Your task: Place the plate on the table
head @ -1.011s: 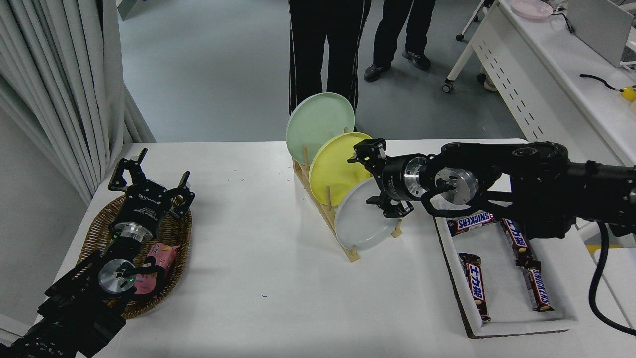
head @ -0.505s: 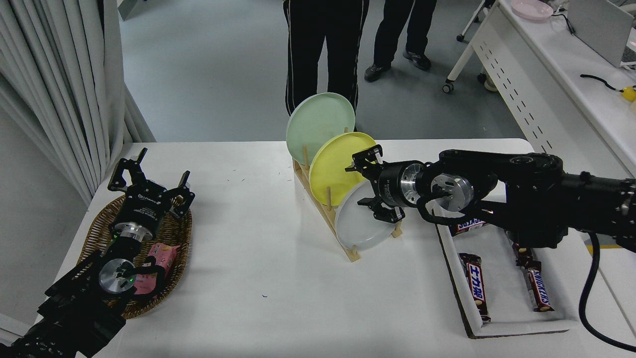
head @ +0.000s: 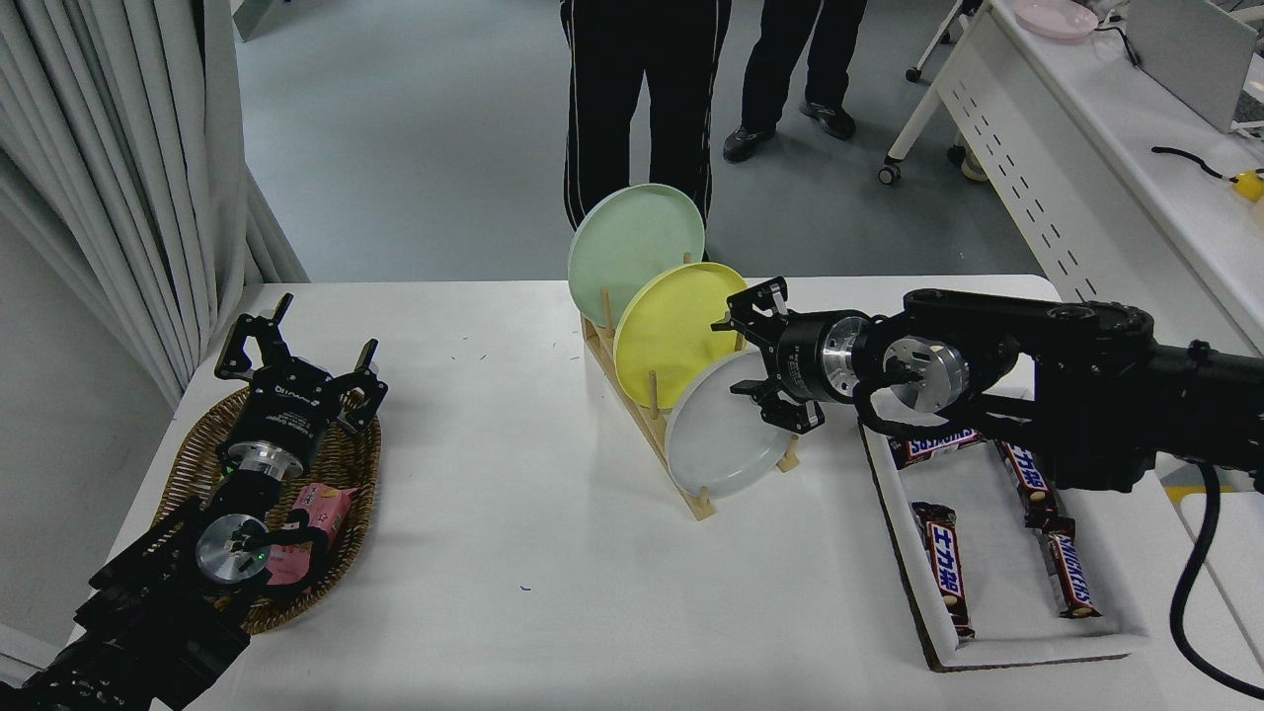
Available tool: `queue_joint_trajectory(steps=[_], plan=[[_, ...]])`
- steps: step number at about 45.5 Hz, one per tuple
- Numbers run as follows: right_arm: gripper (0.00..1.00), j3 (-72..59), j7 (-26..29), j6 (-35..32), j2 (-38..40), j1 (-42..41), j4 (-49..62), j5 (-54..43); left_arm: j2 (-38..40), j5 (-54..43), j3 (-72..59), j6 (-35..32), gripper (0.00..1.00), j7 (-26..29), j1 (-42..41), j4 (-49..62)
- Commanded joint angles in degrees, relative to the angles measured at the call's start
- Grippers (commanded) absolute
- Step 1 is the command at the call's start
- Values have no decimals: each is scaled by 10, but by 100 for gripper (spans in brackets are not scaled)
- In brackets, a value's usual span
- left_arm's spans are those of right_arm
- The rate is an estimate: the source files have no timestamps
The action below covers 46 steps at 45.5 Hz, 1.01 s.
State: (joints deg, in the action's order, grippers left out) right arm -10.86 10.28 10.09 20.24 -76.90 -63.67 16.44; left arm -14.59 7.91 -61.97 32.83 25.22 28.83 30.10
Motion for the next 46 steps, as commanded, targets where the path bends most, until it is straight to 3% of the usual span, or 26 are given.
queue_joint_trajectory(steps=[1,46], plan=[[50,20,0,0,5,10,1,0,0,0,0,0,100,0,0,0],[34,21,1,0,14,18,6,1,0,0,0,0,100,0,0,0]])
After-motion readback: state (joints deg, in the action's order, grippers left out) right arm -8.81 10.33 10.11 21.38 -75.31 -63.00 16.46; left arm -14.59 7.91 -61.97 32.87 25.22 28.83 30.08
